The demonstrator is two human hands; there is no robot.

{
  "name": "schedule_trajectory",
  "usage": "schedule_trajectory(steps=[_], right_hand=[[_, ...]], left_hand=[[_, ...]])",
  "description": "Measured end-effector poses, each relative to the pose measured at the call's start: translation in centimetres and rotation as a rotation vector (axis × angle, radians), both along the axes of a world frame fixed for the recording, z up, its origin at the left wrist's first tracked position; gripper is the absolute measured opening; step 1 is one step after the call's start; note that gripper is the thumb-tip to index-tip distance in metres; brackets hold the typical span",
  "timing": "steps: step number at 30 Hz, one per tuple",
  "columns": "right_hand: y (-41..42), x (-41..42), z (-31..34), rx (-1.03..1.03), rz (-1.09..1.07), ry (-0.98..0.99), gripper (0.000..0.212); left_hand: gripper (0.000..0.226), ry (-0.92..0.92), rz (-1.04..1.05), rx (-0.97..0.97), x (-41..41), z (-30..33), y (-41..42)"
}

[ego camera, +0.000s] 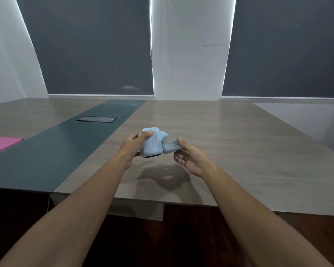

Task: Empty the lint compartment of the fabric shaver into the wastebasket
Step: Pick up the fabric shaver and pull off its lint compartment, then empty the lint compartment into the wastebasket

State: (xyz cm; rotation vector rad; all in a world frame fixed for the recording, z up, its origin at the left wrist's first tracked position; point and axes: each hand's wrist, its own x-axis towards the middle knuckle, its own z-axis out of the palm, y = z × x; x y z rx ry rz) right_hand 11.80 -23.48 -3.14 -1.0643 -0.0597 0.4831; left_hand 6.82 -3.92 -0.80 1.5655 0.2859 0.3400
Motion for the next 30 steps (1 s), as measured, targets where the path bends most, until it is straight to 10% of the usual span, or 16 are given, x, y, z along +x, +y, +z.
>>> schedule_trajectory(steps=[22, 30], right_hand=[[-10.8, -1.4, -0.7, -0.132, -0.213, -0.233, 0.027], [-18.7, -5.7, 1.4, -0.105, -0.315, -0.312, 0.031]], left_hand=[[0.082, 0.106, 0.173, 0.460, 1.0, -2.6, -4.7], [0.067, -0.213, 0.253, 0.723, 0.1, 3.0, -11.9]])
